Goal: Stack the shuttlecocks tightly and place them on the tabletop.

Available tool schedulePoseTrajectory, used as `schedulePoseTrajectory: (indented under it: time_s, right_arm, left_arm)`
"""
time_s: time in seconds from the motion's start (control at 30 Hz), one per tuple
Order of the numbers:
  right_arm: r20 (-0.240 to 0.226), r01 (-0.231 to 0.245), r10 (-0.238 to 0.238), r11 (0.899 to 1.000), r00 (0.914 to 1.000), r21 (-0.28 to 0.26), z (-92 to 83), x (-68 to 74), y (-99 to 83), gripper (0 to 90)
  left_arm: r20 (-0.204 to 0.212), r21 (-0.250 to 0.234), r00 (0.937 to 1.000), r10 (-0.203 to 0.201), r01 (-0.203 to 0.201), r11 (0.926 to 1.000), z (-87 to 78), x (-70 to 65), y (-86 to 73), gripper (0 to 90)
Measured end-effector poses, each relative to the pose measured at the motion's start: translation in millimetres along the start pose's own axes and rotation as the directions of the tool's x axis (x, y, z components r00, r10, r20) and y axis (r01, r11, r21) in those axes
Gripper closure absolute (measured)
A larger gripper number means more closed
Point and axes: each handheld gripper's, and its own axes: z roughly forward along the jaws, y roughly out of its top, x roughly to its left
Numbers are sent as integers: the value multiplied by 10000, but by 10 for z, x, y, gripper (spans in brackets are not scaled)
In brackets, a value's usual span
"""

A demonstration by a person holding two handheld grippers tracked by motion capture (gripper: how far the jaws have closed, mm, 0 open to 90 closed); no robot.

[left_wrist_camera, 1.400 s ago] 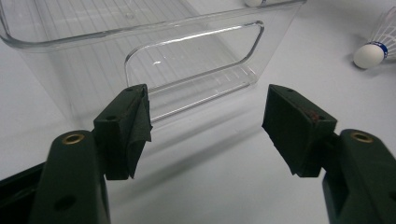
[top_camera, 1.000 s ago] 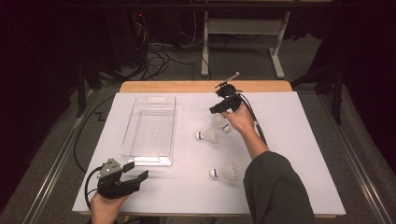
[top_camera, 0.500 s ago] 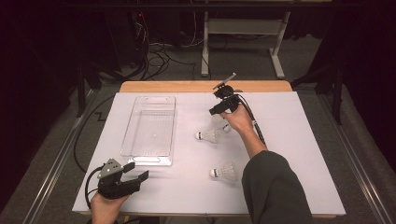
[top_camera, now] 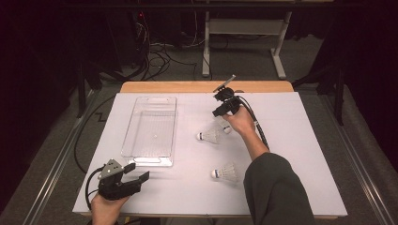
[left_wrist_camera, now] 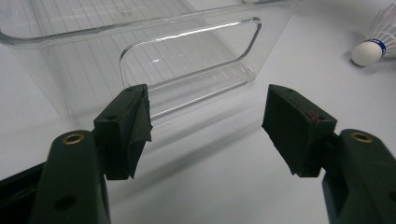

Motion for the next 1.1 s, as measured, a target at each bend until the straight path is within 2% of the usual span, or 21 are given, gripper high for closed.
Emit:
schedulePoseTrajectory:
  time_s: [0.17, 0.2, 0.33, 0.53, 0.8, 1.1]
  right_arm:
    - [-260, 110, -109, 9999, 9996, 2, -9, 4, -13, 802]
    - [-371, -10, 13, 10000, 9993, 77, -19, 10, -18, 844]
    - [-522, 15, -7, 9999, 9986, 138, -37, 8, -39, 899]
    - [-624, -27, 36, 9999, 9980, 148, -67, -3, -73, 900]
    - [-423, -353, 342, 9991, 9985, -246, -177, -78, -224, 900]
    - [-452, -437, 409, 9972, 9981, -612, -255, -48, -365, 900]
  left_arm:
    - [-2, -3, 10000, 8, -8, 10000, -1, -1, 0, 329]
    - [-5, -5, 10000, 7, -7, 10000, -1, -1, 0, 329]
    - [-12, -16, 10000, 17, -17, 10000, -3, -7, 1, 329]
    - [-8, -19, 10000, 5, -5, 10000, -1, -10, 1, 329]
    - [-10, -13, 10000, 26, -26, 10000, 1, -15, 3, 329]
    - [-20, -21, 10000, 55, -55, 10000, -2, -20, 6, 329]
